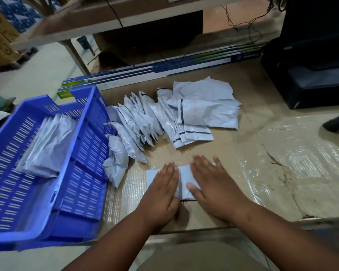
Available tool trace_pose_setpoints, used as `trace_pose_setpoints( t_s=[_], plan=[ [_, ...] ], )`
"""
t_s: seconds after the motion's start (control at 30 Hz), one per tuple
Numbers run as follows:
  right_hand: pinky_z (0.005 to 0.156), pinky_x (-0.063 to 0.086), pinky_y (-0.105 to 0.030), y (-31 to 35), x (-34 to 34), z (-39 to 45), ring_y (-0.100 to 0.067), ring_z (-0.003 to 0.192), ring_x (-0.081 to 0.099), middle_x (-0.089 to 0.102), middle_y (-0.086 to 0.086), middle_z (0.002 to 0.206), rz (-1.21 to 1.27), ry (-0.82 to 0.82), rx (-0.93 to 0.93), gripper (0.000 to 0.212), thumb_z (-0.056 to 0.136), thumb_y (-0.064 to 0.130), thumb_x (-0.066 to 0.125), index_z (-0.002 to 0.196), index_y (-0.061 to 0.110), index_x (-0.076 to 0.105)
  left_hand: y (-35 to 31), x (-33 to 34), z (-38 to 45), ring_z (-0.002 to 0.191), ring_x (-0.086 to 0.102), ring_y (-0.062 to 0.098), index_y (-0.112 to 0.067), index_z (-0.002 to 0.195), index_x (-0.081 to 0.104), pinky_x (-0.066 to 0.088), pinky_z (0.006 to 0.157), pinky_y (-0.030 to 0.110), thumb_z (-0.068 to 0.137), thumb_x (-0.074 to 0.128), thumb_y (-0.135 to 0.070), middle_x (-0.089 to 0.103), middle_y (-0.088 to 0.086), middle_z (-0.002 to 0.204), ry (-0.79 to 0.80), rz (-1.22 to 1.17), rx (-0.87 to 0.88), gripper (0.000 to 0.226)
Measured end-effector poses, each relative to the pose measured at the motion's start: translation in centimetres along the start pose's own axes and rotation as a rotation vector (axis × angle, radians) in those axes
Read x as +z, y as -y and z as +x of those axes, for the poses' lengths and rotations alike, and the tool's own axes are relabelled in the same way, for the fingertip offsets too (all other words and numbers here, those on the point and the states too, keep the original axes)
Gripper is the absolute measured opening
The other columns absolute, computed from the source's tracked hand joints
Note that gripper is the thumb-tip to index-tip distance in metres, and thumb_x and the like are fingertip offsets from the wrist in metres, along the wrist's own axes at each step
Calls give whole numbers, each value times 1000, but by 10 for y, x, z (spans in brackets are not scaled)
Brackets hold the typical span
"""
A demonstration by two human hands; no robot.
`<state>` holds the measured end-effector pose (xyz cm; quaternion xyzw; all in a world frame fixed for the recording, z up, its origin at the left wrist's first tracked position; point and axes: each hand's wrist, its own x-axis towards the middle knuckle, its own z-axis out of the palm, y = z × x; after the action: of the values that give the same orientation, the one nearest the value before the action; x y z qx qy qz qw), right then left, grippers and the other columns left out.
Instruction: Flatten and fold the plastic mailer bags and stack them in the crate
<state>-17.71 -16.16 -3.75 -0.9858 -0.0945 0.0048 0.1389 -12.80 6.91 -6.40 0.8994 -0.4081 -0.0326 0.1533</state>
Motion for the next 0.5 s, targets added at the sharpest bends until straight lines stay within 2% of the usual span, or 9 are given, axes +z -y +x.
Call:
trace_pose_setpoints(
  t_s=[0.1, 0.23, 0.37, 0.5],
  plan=[
    [131, -8, -44, 25, 23, 12, -22, 163, -6, 1, -11, 177, 25, 121, -60, 83, 106, 65, 16, 168, 10, 13, 0, 11, -4, 165, 3, 27, -1, 167, 16, 16, 130, 53, 98, 42, -30, 6, 16, 177, -17, -8, 4, 79],
    [130, 1, -46, 12, 46, 4, -21, 163, -7, -4, -9, 176, -34, 157, -31, 91, 103, 74, 9, 169, 11, 10, 21, 14, -16, 164, 6, 30, -3, 167, 18, 25, 128, 56, 104, 43, -47, 8, 17, 177, 21, 131, -13, 81],
    [130, -7, -47, -27, 36, -15, -15, 158, -26, -26, 1, 173, -91, 171, 97, 96, 92, 79, -13, 167, 19, -14, 48, 3, -43, 164, -8, 19, -16, 170, 2, 14, 131, 51, 105, 30, -70, -9, 5, 178, 126, 226, -154, 89],
    [129, -14, -48, -57, 22, -30, -10, 155, -32, -32, 4, 171, -145, 217, 191, 101, 84, 79, -28, 166, 21, -18, 51, -11, -50, 161, -20, 14, -21, 169, -9, 2, 133, 49, 102, 15, -79, -20, 0, 176, 209, 264, -236, 92]
  ],
)
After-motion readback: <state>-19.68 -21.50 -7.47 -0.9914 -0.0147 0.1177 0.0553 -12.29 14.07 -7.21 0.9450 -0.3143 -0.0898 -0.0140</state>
